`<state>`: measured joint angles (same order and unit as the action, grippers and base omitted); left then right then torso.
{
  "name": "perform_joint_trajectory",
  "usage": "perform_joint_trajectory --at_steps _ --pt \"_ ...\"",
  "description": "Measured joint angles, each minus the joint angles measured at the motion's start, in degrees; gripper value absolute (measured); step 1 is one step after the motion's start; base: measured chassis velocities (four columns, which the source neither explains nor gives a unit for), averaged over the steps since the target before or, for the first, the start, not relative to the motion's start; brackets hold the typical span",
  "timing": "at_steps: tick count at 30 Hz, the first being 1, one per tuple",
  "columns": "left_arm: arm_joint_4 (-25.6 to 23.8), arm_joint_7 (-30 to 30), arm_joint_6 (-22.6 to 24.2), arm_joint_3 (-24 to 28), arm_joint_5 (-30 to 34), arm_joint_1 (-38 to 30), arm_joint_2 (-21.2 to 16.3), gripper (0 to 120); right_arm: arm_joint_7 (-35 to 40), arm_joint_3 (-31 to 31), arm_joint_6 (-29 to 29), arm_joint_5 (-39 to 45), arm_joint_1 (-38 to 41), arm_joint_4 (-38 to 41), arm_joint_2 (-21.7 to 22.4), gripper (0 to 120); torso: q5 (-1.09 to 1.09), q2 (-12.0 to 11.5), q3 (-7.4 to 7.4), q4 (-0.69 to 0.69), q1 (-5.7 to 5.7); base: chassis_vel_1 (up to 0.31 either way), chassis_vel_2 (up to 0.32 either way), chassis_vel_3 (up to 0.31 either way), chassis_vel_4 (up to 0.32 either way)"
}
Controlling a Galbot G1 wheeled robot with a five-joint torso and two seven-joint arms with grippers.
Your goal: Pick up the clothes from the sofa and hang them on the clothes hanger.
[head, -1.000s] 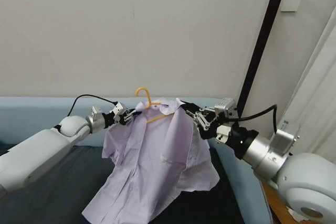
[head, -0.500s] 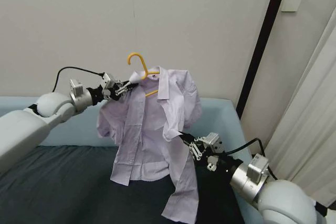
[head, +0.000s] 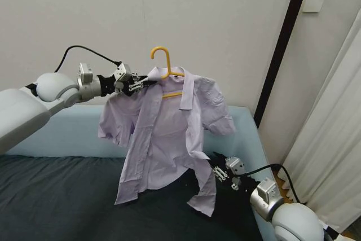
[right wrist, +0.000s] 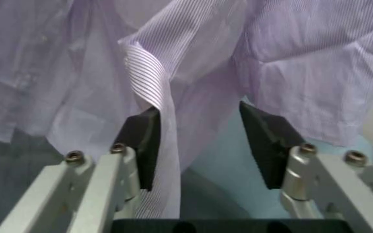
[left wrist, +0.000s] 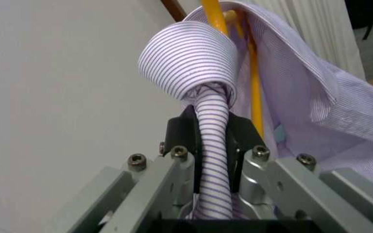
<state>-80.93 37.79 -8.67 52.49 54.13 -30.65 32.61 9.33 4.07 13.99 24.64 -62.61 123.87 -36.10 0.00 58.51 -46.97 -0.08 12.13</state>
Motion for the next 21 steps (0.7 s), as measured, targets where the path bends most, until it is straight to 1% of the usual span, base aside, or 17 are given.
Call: perform_joint_trajectory --at_steps 1,2,3,4,6,7,8,9,12,13,16,18,19,21 --pt "0.1 0.1 0.0 0.2 0.2 -0.4 0.2 7 0.2 0.6 -0.1 -1.0 -1.2 0.4 0.2 56 0.0 0.0 0.0 0.01 0.0 0.0 0.0 0.0 0.0" --pt "0.1 0.1 0.0 0.2 0.2 -0.4 0.2 7 0.2 0.6 -0.1 -1.0 -1.2 0.4 0.2 56 0.0 0.0 0.0 0.01 0.0 0.0 0.0 0.0 0.0" --pt "0.2 0.2 0.1 0.5 0.6 -0.7 0.4 7 0.3 1.1 -0.2 -2.1 -2.5 0.9 0.4 60 0.0 0.0 0.0 0.01 0.0 0.0 0.0 0.0 0.0" --pt "0.2 0.2 0.3 0.7 1.1 -1.0 0.5 7 0.4 1.5 -0.2 -3.3 -3.8 1.4 0.5 67 -0.01 0.0 0.0 0.02 0.0 0.0 0.0 0.0 0.0" --pt "0.1 0.2 0.6 0.8 1.7 -1.1 0.6 7 0.2 2.0 -0.7 -6.0 -6.2 2.0 0.6 75 -0.01 0.0 0.0 0.03 0.0 0.0 0.0 0.0 0.0" --pt "-0.1 0.2 0.8 0.8 2.1 -1.1 0.6 7 0.0 2.2 -1.1 -7.1 -7.1 2.1 0.6 79 -0.02 0.0 0.0 0.03 0.0 0.0 0.0 0.0 0.0" --pt "-0.1 0.2 0.8 0.8 2.1 -1.1 0.6 7 0.0 2.2 -1.1 -7.1 -7.1 2.1 0.6 79 -0.02 0.0 0.0 0.03 0.0 0.0 0.0 0.0 0.0" --pt "-0.3 -0.3 1.0 0.8 2.6 -1.0 0.6 7 -0.2 2.2 -1.6 -8.1 -8.0 2.1 0.6 81 -0.01 0.0 0.0 0.03 0.0 0.0 0.0 0.0 0.0" --pt "-0.5 -1.7 1.7 0.8 3.9 -0.6 1.0 7 -0.4 2.3 -3.0 -11.8 -12.7 1.4 0.0 96 -0.03 0.0 0.0 0.02 0.0 0.0 0.0 0.0 0.0" --pt "-0.5 -1.7 1.7 0.8 3.9 -0.6 1.0 7 -0.4 2.3 -3.0 -11.8 -12.7 1.4 0.0 96 -0.03 0.0 0.0 0.02 0.0 0.0 0.0 0.0 0.0" --pt "-0.2 -2.0 1.8 1.1 4.1 -1.0 1.1 7 0.5 3.1 -5.4 -13.0 -16.1 1.0 -1.5 100 0.02 0.0 0.0 0.0 0.0 0.0 0.0 0.0 0.0" --pt "-0.1 -2.4 2.0 1.4 4.2 -1.4 1.1 7 1.8 4.5 -5.6 -9.3 -17.0 5.0 -1.6 100 0.0 0.0 0.0 0.01 0.0 0.0 0.0 0.0 0.0" --pt "-0.1 -2.4 2.0 1.4 4.2 -1.4 1.1 7 1.8 4.5 -5.6 -9.3 -17.0 5.0 -1.6 100 0.0 0.0 0.0 0.01 0.0 0.0 0.0 0.0 0.0" --pt "-0.9 -4.0 2.5 1.5 4.7 -1.5 1.2 7 2.4 5.8 -4.8 -5.9 -15.8 9.6 -0.6 100 -0.04 0.0 0.0 0.03 0.0 0.0 0.0 0.0 0.0"
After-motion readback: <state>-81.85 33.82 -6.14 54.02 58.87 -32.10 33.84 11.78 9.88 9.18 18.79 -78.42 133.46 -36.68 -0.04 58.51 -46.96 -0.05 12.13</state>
